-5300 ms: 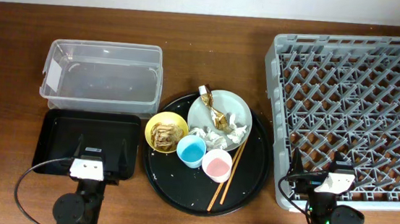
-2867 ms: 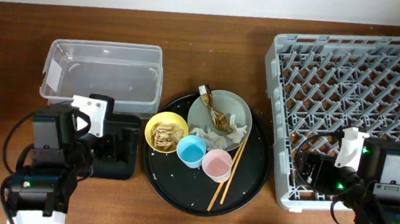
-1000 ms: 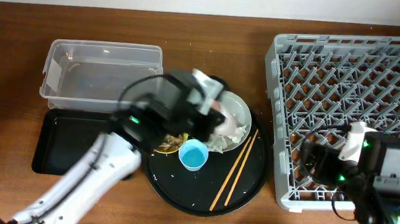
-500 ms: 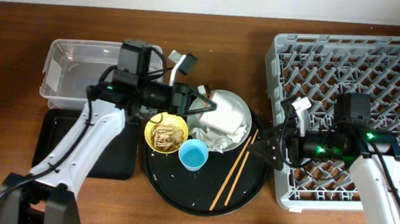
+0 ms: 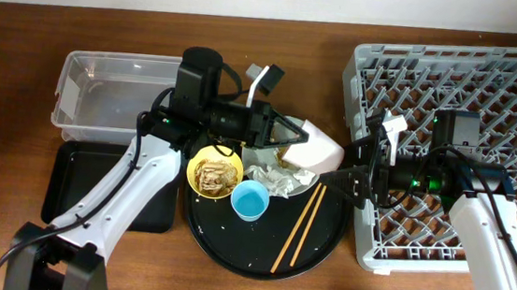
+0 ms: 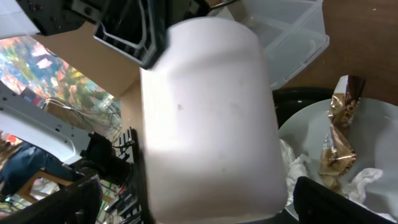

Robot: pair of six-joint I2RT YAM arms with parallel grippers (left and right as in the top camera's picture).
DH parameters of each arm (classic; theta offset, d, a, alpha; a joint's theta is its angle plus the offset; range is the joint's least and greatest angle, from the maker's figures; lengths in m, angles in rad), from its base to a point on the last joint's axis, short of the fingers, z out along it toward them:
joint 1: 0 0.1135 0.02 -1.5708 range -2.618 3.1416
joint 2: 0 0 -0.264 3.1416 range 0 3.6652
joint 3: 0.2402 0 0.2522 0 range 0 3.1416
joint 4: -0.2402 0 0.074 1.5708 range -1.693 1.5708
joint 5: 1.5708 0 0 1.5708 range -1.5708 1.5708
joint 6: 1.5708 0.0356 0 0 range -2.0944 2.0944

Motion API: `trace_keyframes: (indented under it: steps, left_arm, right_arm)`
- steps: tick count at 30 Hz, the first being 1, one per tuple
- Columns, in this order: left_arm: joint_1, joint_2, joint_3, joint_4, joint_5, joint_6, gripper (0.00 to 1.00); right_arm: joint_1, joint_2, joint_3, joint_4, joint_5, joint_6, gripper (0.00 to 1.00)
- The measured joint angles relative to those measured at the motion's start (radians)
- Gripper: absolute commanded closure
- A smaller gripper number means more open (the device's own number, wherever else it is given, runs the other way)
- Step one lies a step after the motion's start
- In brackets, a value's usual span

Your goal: Sort waste into correct bins and load items into the dishwasher rack

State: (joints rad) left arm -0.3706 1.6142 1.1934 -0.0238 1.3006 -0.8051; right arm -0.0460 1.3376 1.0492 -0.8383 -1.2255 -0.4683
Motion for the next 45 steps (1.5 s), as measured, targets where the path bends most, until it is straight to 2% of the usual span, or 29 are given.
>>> trace_keyframes:
  steps: [6,8,11,14,21,28,32,36,38,39,41,42,44,45]
  left_arm:
    - [-0.043,0.0,0.0,0.013,-0.048,-0.104,0.99]
    - [-0.067,0.0,0.0,0.046,-0.071,-0.14,1.0]
    - [-0.069,0.0,0.0,0.111,-0.081,-0.184,0.99]
    - [-0.069,0.0,0.0,0.127,-0.086,-0.207,0.99]
    - [-0.07,0.0,0.0,0.127,-0.085,-0.214,0.99]
    - [-0.069,0.0,0.0,0.134,-0.086,-0.214,1.0]
    - [-0.069,0.0,0.0,0.134,-0.089,-0.213,1.0]
    - [-0.068,0.0,0.0,0.141,-0.089,-0.207,0.99]
    - [-0.068,0.0,0.0,0.142,-0.09,-0.187,0.77]
    - [-0.068,0.0,0.002,0.14,-0.097,-0.158,0.71]
    - [-0.068,0.0,0.002,0.117,-0.124,-0.063,0.67]
    - [-0.066,0.0,0.004,0.073,-0.146,-0.007,0.64]
    - [-0.056,0.0,0.007,-0.025,-0.213,0.127,0.64]
    - [-0.035,0.0,0.011,-0.121,-0.243,0.18,0.64]
  right_arm:
    - [0.0,0.0,0.0,0.045,-0.008,-0.002,0.04]
    - [0.0,0.0,0.0,0.056,-0.019,-0.002,0.12]
    - [0.0,0.0,0.0,0.058,-0.026,-0.003,0.12]
    - [0.0,0.0,0.0,0.058,-0.026,-0.003,0.16]
    - [0.0,0.002,0.0,0.066,-0.02,-0.002,0.23]
    - [0.0,0.003,0.0,0.124,-0.018,0.002,0.24]
    - [0.0,0.003,0.0,0.137,-0.021,0.005,0.36]
    - [0.0,0.003,0.0,0.136,-0.029,0.02,0.41]
    - [0.0,0.003,0.0,0.136,-0.029,0.024,0.41]
    - [0.0,0.003,0.0,0.137,-0.027,0.02,0.42]
    - [0.0,0.003,0.0,0.139,-0.002,0.043,0.47]
    - [0.0,0.003,0.0,0.141,0.031,0.071,0.49]
    - [0.0,0.003,0.0,0.14,0.111,0.135,0.53]
    - [0.0,0.003,0.0,0.136,0.163,0.174,0.56]
